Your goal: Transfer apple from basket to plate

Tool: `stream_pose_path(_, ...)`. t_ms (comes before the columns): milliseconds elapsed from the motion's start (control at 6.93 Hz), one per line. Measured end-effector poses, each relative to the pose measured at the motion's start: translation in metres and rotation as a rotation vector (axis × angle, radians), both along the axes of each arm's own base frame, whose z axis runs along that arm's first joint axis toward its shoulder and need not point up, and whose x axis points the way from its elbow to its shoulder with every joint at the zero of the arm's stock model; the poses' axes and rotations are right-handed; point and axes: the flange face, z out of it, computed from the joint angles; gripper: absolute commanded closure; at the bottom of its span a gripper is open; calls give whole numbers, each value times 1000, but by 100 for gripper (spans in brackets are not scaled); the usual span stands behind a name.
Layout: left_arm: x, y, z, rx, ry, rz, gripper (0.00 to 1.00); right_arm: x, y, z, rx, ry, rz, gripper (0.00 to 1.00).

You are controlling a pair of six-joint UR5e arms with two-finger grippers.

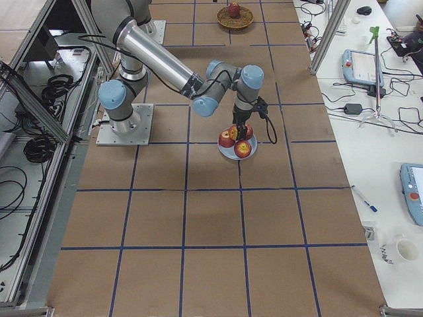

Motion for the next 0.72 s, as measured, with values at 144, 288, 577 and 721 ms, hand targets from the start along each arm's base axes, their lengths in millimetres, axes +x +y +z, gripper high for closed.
stream_pose_path(144, 0, 0, 0, 0, 0, 0, 1, -1, -6, 20, -12, 6, 2, 0)
stream_pose_path(288, 0, 0, 0, 0, 0, 0, 1, 3, -14, 50, -12, 1, 8, 0)
stream_pose_path(577, 0, 0, 0, 0, 0, 0, 1, 45, -22, 110, -10, -15, 35, 0)
stream_pose_path(721, 0, 0, 0, 0, 0, 0, 1, 84, -18, 134, -13, -13, 22, 0)
